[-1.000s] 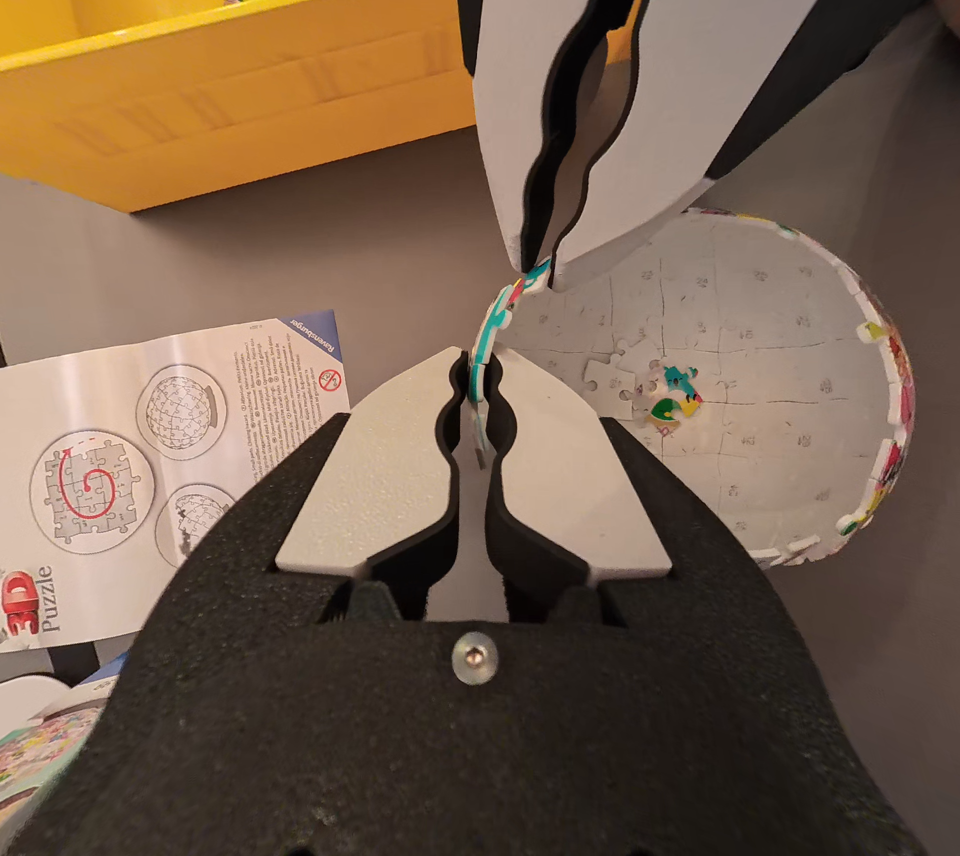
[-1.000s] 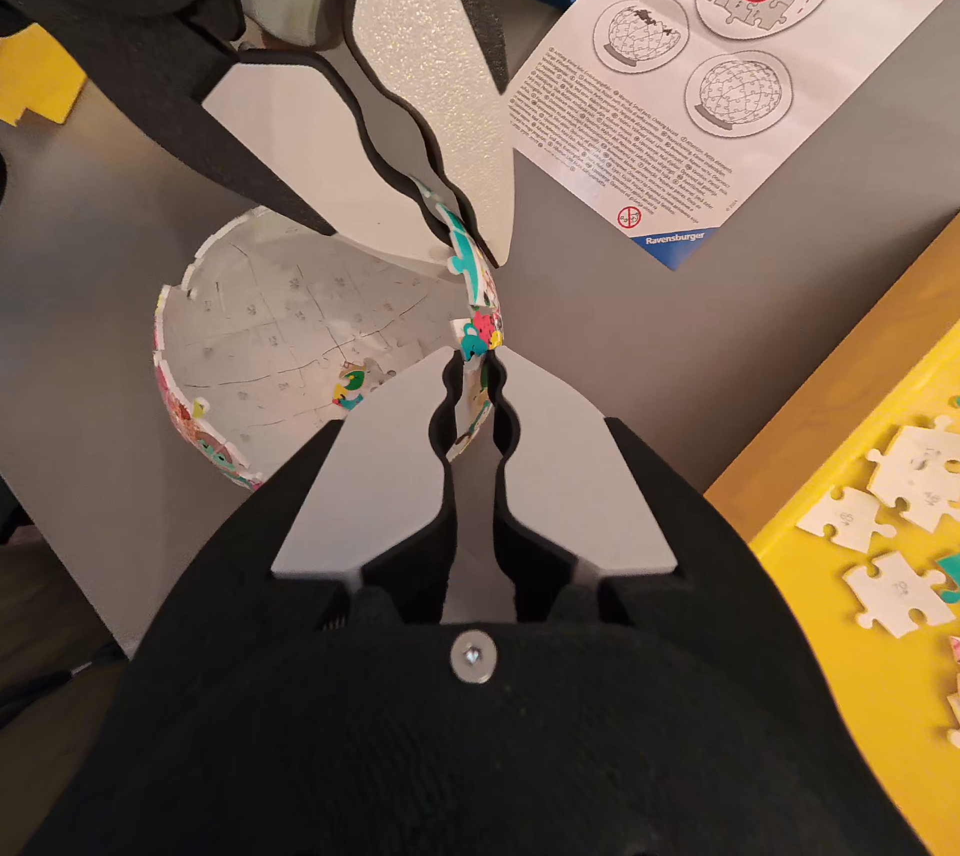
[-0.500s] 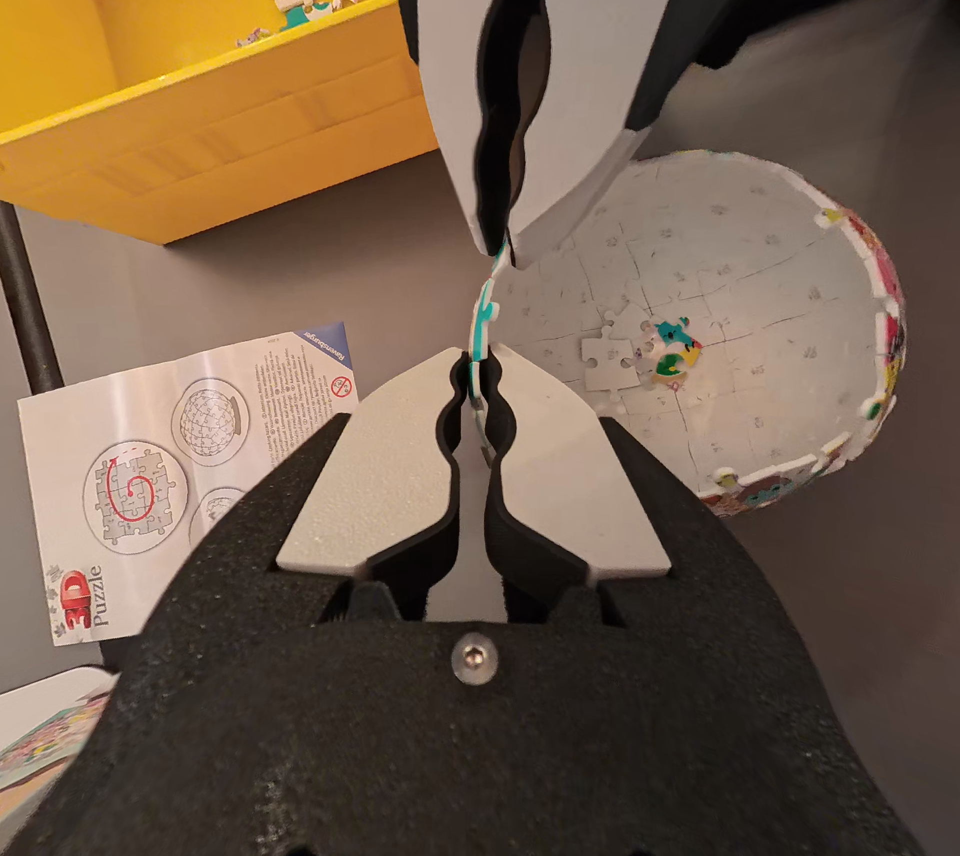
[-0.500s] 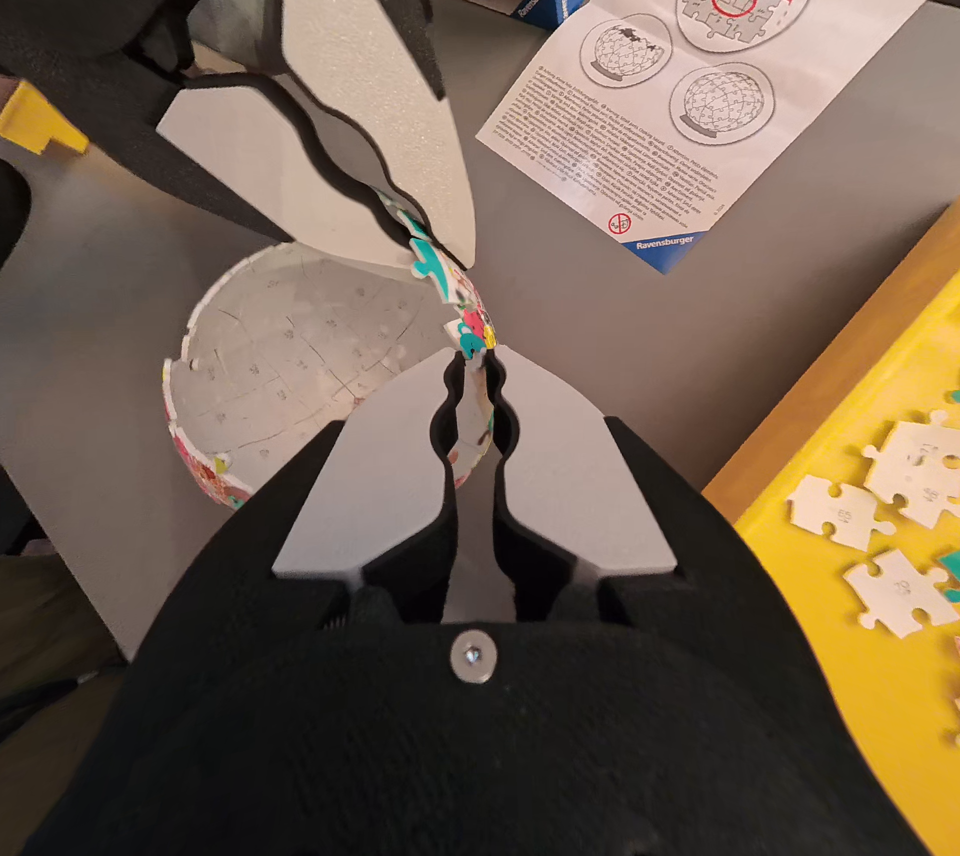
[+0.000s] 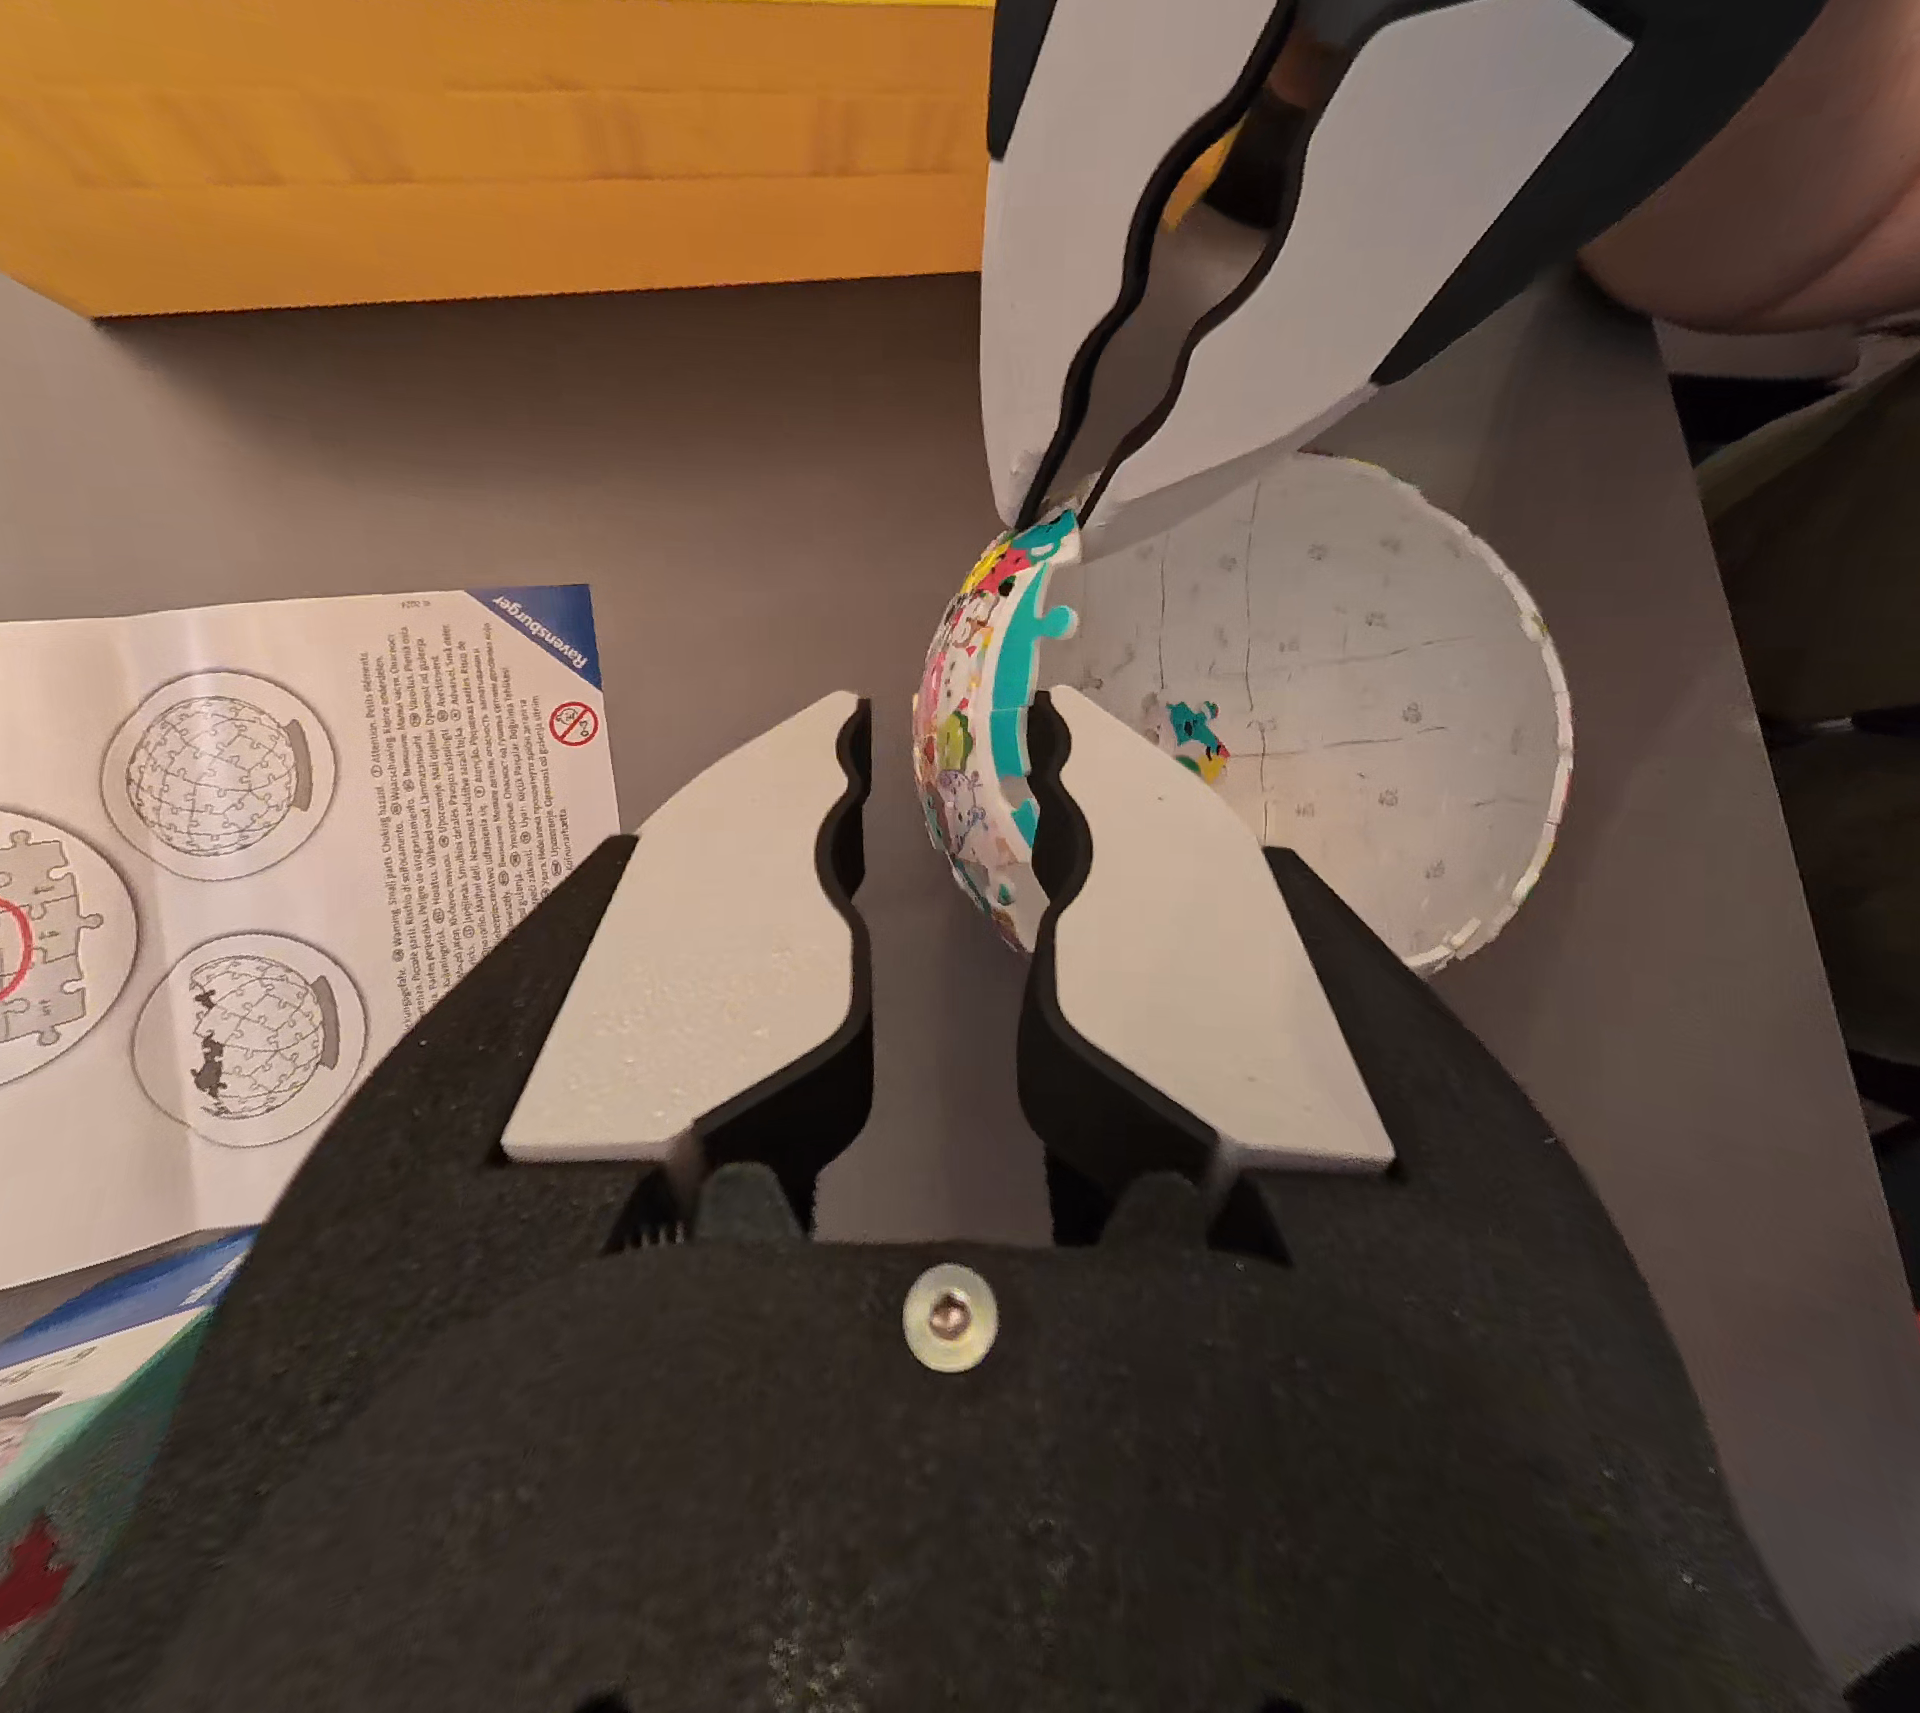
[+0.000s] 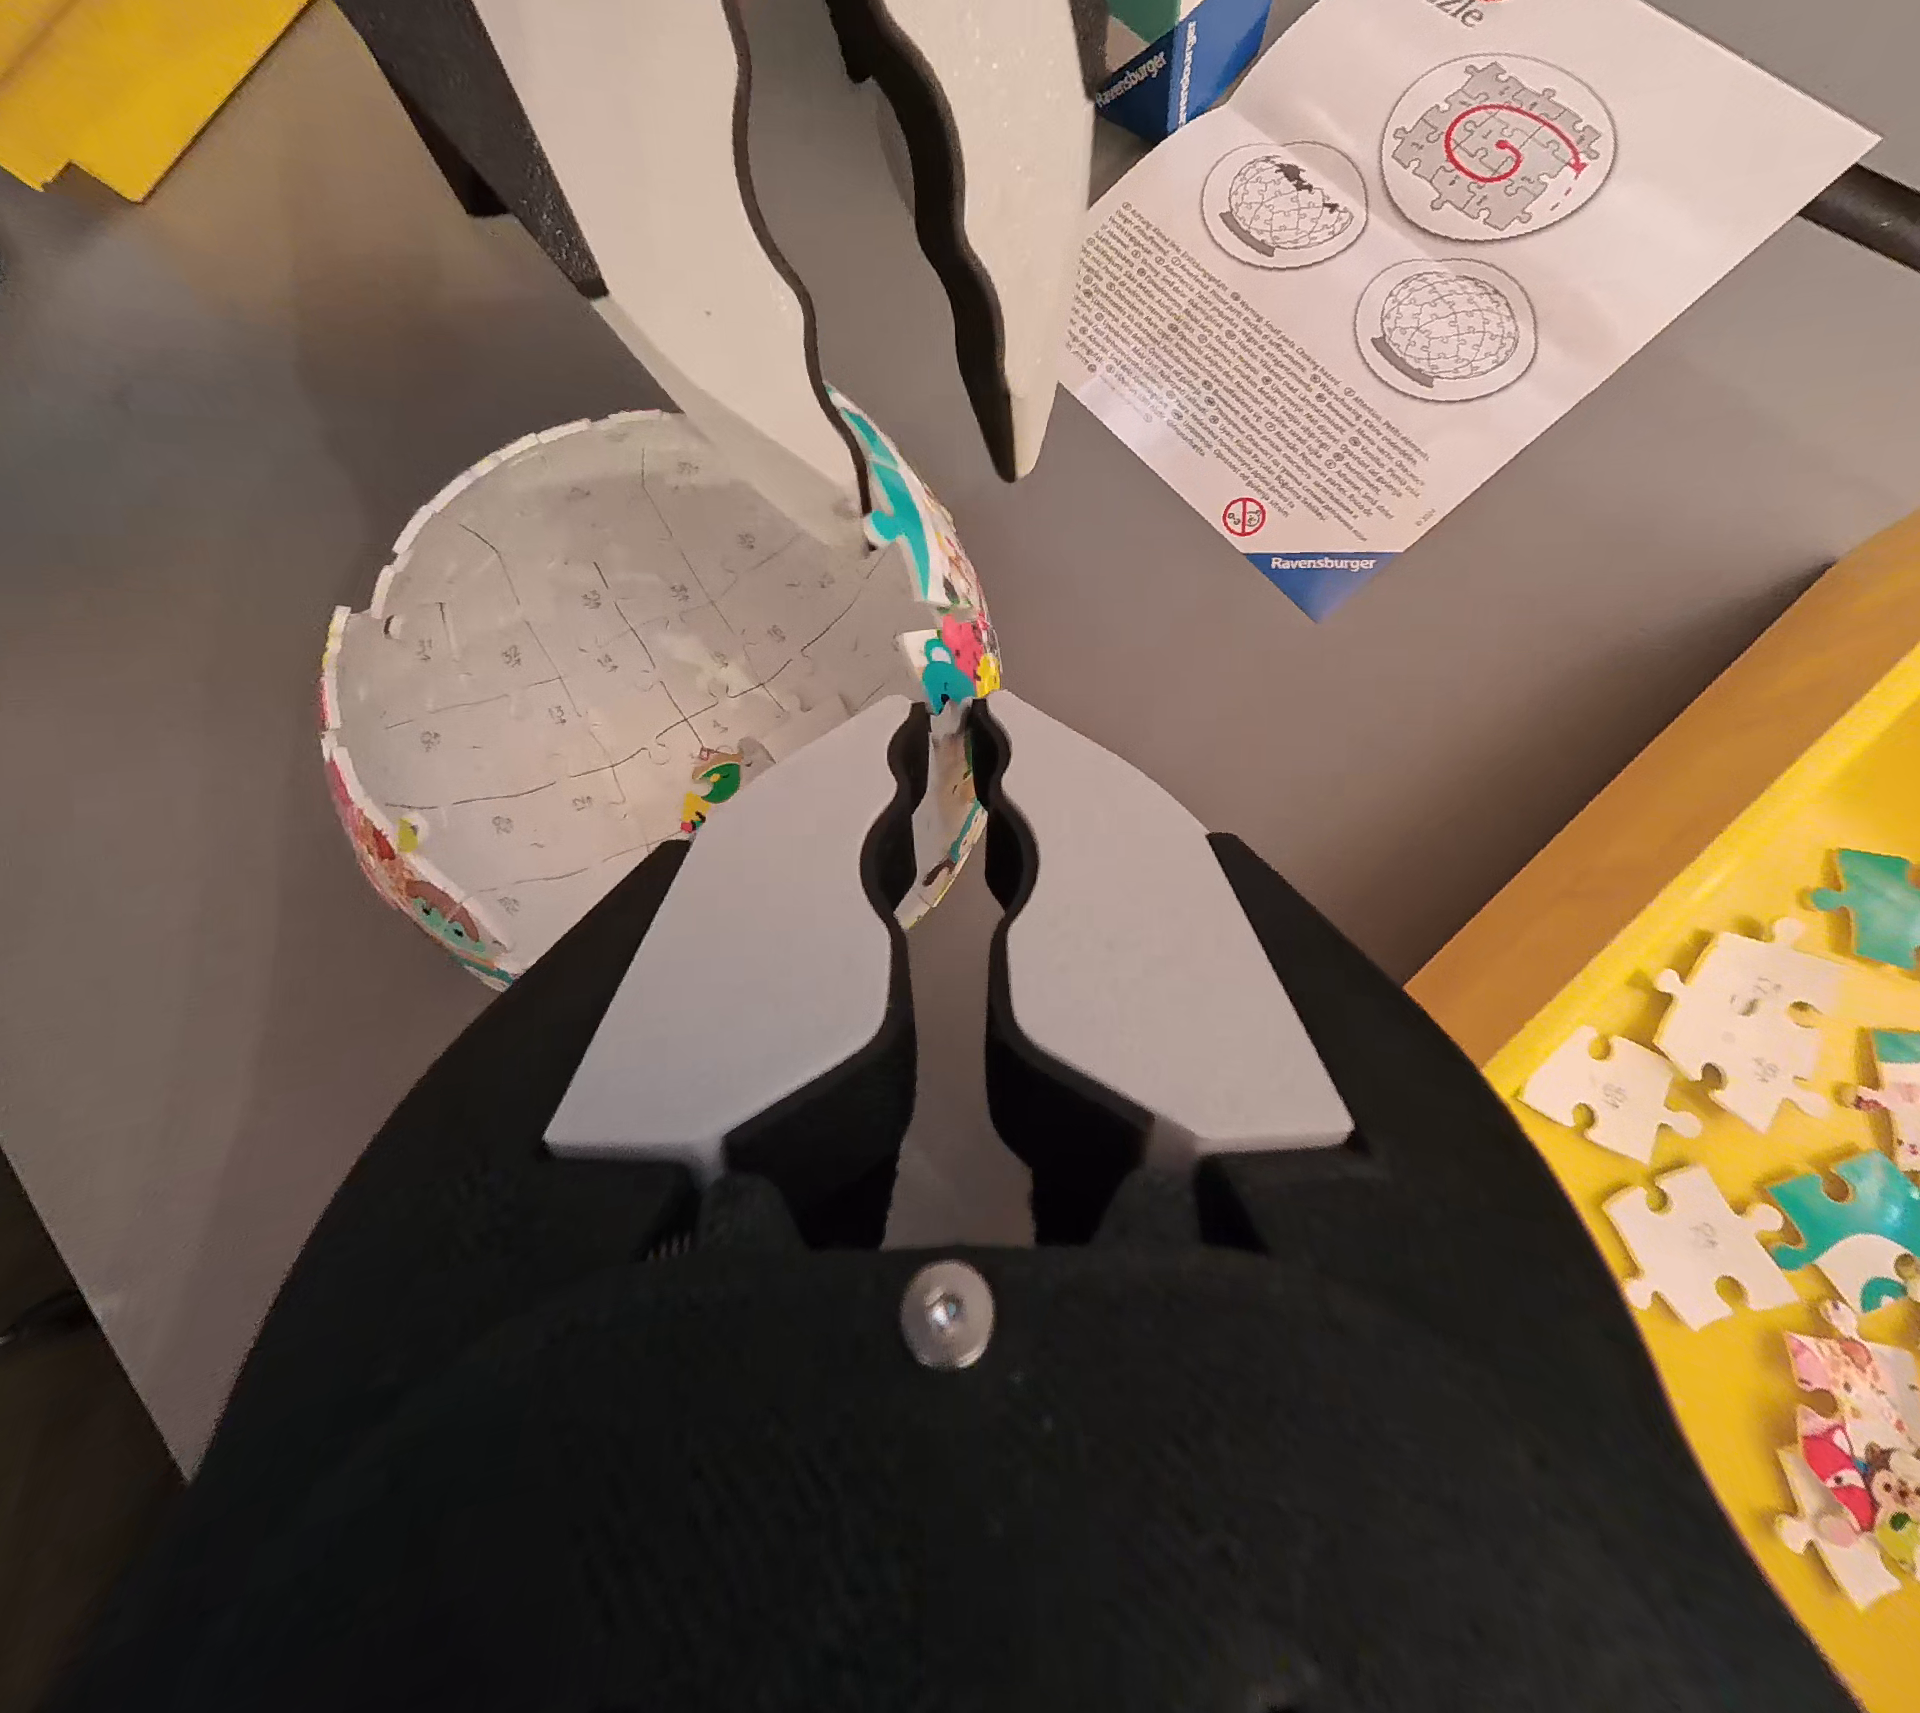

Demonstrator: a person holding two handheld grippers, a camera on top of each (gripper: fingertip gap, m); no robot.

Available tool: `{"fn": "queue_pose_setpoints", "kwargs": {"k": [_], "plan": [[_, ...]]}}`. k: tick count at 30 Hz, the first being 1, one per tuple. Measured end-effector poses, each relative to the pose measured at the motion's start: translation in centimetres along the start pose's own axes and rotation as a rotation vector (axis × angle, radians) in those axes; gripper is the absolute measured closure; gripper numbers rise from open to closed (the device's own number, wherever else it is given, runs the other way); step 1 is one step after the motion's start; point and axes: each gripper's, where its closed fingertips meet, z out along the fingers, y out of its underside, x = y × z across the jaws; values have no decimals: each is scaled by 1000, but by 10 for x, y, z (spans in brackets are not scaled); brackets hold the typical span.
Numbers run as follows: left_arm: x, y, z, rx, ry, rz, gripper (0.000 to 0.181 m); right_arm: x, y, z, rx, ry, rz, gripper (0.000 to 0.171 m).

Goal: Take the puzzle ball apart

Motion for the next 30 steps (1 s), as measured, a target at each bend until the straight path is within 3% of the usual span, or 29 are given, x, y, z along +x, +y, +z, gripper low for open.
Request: {"fn": "queue_pose_setpoints", "kwargs": {"k": [6,20,30], "plan": [[5,-8,3,-36,59,-8,169,1,1,-1,1,10,2,162],[0,-8,1,-140,251,-122,173,1,1,-1,5,24,-18,163],[-3,-10,0,-94,324,-222,175,0,0,-1,14,27,-31,163]]}}
